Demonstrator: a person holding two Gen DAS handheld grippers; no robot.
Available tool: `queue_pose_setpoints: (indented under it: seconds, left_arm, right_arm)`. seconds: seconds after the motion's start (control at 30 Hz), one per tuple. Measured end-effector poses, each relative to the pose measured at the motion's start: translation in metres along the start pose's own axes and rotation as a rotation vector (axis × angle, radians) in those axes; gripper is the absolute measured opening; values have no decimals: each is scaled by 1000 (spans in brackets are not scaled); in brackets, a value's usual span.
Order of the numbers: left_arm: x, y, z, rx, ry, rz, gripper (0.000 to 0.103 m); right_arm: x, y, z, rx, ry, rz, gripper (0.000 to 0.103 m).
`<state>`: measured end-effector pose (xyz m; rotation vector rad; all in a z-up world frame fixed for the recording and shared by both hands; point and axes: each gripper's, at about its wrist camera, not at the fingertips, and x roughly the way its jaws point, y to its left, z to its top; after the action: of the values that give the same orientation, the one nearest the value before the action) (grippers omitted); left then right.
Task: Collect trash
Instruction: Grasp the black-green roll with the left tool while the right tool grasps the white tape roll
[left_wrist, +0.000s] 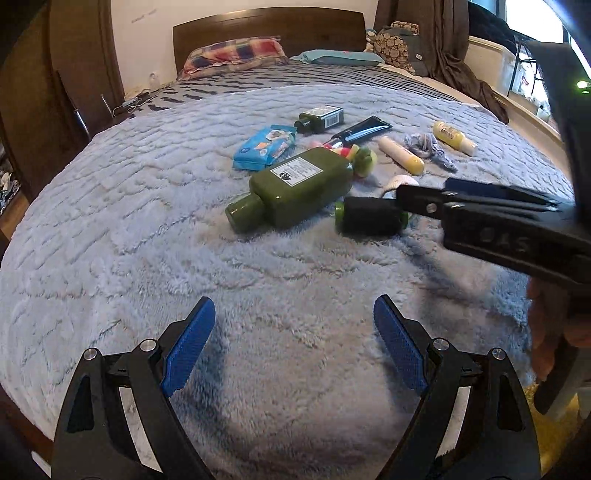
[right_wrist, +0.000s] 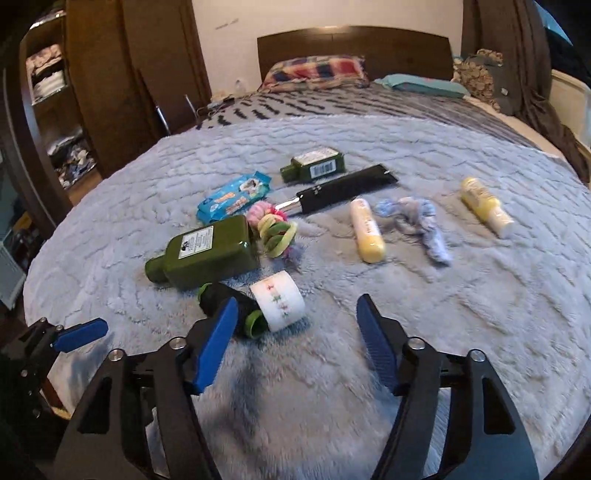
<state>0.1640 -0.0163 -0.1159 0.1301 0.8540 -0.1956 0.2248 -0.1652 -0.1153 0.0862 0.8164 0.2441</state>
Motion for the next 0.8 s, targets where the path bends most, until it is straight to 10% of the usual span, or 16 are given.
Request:
queue_pose_setpoints:
  seconds: [0.8]
  left_arm:
    - [19, -7, 10, -12, 12, -35, 83]
  right_arm:
    - [8, -1, 9, -7, 39, 87, 36]
